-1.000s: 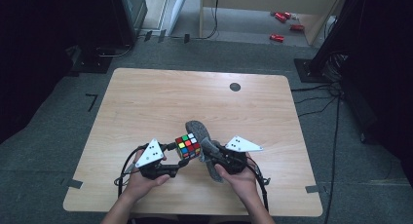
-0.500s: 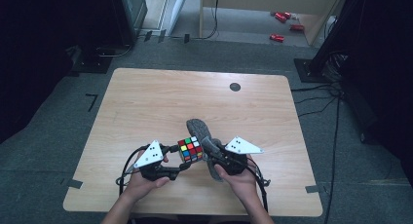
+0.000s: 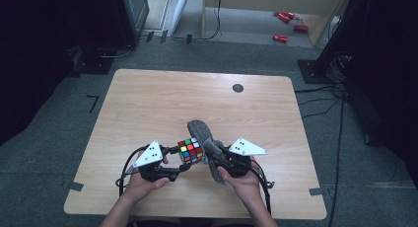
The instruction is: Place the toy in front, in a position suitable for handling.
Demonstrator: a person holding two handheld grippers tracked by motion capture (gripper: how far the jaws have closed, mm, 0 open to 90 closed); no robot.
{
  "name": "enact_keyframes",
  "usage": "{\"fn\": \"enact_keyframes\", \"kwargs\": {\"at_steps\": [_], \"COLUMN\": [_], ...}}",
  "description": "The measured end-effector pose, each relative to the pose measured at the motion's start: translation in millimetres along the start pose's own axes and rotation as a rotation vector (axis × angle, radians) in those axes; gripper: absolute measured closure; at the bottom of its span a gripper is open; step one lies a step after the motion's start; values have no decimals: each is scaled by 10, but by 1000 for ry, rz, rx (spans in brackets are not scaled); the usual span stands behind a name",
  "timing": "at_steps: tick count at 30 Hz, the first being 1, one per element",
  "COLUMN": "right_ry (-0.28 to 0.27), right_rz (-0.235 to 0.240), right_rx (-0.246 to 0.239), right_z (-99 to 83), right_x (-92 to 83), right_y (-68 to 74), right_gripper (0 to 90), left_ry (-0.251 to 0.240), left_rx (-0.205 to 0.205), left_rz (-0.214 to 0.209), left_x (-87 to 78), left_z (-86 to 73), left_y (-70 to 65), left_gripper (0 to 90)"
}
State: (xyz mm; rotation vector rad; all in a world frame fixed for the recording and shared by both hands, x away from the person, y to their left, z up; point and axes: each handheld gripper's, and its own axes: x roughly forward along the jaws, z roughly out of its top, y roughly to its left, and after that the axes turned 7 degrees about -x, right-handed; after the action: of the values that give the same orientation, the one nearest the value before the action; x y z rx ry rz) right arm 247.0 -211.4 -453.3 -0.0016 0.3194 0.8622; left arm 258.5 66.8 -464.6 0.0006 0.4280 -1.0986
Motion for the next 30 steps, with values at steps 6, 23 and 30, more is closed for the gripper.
{"fn": "enact_keyframes", "kwargs": {"at_steps": [6, 23, 30], "right_ry": [99, 98, 39], "right_rz": [38, 28, 14], "right_rx": [0, -3, -36], "right_z": [-112, -105, 11], "right_x": [118, 109, 11], "right_y": [7, 11, 34], "right_gripper": [725, 724, 724], "left_ry": [-50, -19, 48], "left_rx": [-64, -26, 20], "left_rz": [16, 27, -7], "left_x": [-83, -76, -24], "left_z": [19, 26, -11], "left_y": [96, 56, 20], "left_gripper": [355, 355, 355]}}
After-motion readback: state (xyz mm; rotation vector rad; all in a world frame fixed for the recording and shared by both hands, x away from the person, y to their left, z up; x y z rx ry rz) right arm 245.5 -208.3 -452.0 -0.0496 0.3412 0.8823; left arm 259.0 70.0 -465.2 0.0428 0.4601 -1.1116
